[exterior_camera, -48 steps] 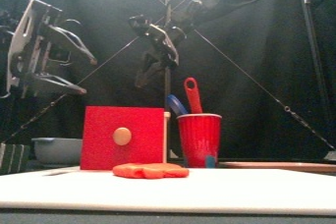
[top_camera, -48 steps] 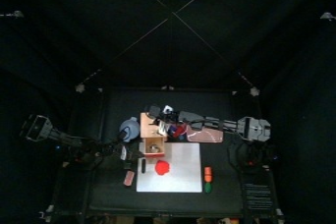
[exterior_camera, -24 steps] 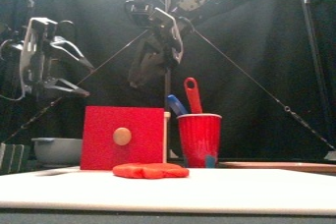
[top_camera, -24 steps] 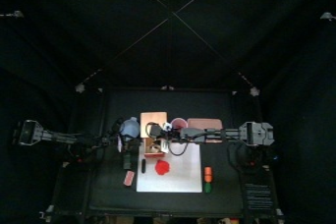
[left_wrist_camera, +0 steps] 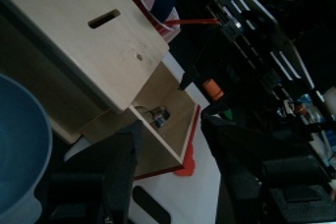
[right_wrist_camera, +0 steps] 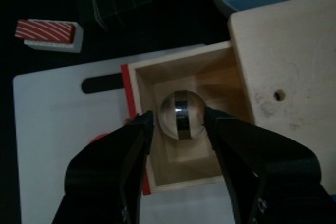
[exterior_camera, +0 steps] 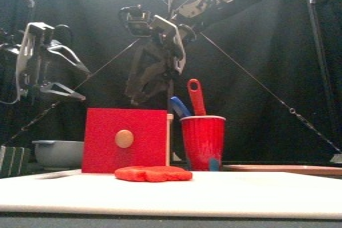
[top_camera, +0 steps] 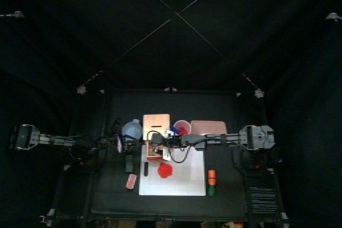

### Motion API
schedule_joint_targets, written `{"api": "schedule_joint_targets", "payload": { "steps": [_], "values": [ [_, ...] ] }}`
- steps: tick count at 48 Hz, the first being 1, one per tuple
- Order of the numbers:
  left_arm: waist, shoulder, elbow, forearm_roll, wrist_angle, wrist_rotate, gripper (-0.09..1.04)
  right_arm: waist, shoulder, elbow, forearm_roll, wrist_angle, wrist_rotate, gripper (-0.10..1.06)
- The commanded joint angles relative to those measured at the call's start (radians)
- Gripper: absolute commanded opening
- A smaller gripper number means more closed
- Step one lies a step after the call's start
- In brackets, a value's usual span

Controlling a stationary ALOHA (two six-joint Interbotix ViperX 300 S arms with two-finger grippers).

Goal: Get the cutter from the drawer then cut the dough then place the extra dough in the bowl
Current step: Place the cutter on the board

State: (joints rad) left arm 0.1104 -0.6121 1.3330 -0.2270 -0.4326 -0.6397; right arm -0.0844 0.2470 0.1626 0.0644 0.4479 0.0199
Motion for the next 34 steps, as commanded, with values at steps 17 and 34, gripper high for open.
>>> {"api": "schedule_joint_targets", "payload": {
  "steps": [17,34],
  "values": [
    [0.015,-0.003,-0.009,0.003,0.020,0.002,0.87,-0.005,0.035,-0.029,-0.012,-0.002,0.000,0.76],
    [0.020,-0.003,-0.008,0.003,0.020,0.000,0.87,-0.006,0.021,-0.043,-0.020,0.000,0.000,0.56]
  ]
}}
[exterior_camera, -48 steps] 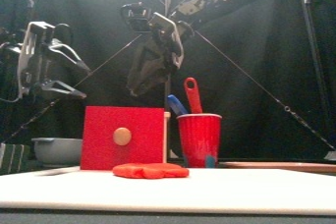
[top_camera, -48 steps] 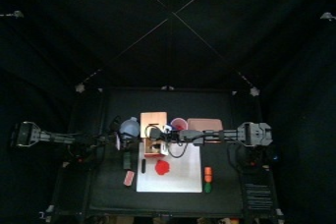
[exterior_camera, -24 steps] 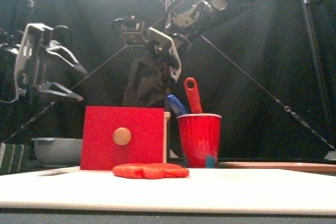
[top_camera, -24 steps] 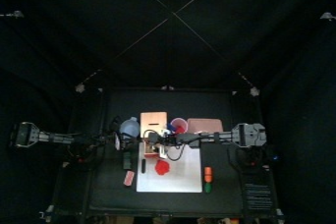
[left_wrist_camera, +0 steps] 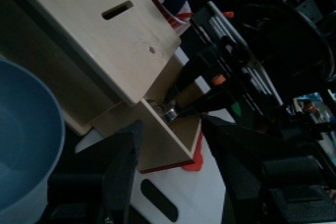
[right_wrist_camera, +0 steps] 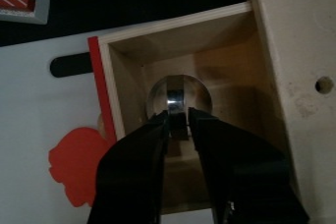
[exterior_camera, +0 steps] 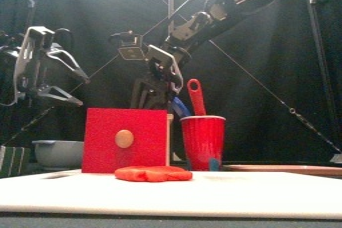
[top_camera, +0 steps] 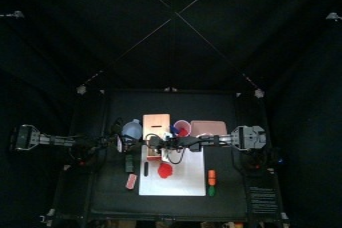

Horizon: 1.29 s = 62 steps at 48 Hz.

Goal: Get the cutter from the drawer then cut the dough then place the extra dough in the bowl
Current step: Place the cutter on the board

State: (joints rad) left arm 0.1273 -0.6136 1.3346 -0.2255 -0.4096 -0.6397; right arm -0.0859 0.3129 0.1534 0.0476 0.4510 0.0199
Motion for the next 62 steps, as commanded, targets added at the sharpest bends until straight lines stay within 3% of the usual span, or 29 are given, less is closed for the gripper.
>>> {"api": "schedule_joint_targets", "payload": {
  "steps": [1,23,37,54,62],
  "values": [
    [0.003,-0.002,-0.009,0.002,-0.003,0.000,0.87,-0.003,-0.049,-0.035,-0.005,-0.003,0.000,0.56],
    [0.003,0.000,-0.009,-0.002,-0.003,-0.002,0.87,0.000,-0.236,-0.021,-0.011,0.038,-0.002,0.56],
    [0.003,-0.002,-0.009,-0.002,-0.003,-0.002,0.87,0.018,-0.411,0.146,0.006,0.058,0.002,0.56],
    [0.020,-0.020,-0.018,-0.002,-0.003,-0.002,0.87,0.060,-0.592,0.451,0.161,0.038,0.002,0.56],
    [0.058,-0.034,-0.037,-0.002,-0.003,-0.002,0.87,0.060,-0.598,0.566,0.187,-0.049,0.002,0.56]
  ]
}}
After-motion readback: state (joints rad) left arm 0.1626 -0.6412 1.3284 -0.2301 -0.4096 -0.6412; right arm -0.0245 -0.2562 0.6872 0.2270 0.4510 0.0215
